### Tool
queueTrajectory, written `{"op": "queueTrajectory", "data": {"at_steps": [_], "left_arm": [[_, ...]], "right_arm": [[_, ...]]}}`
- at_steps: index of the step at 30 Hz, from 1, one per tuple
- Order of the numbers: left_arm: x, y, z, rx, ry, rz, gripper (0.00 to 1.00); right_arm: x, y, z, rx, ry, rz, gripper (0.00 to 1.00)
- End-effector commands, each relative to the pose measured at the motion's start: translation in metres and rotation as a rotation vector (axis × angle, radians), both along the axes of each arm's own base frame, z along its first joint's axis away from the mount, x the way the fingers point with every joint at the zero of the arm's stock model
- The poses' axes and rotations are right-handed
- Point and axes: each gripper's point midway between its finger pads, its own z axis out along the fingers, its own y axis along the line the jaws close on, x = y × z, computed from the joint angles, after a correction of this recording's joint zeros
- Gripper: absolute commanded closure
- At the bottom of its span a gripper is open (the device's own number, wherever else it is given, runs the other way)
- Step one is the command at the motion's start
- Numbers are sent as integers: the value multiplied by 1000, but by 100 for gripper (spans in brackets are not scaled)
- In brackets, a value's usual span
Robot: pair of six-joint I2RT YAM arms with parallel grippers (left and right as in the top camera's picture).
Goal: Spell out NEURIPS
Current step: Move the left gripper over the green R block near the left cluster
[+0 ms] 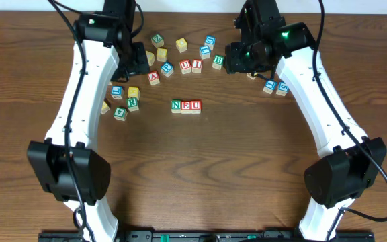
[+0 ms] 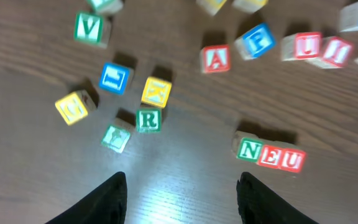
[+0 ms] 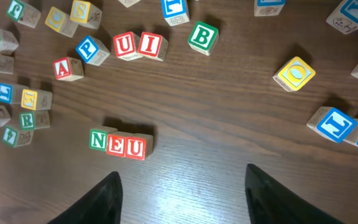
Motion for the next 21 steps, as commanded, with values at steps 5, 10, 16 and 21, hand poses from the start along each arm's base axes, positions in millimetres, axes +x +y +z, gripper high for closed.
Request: {"op": "queueTrajectory", "data": {"at_steps": [5,10,16,21], "left_arm": [[-9,14,-48,59,110,93,43],[-4,20,-57,76,104,100,43],[-4,22,-71,85,126,76,43],[-10,24,-91,90,152,78,43]], "right_arm": [[-1,0,-5,-2,18,3,37],[-1,0,-5,-2,18,3,36],[-2,0,-5,-2,18,3,33],[-1,-2,-5,-13,16,-1,32]]}}
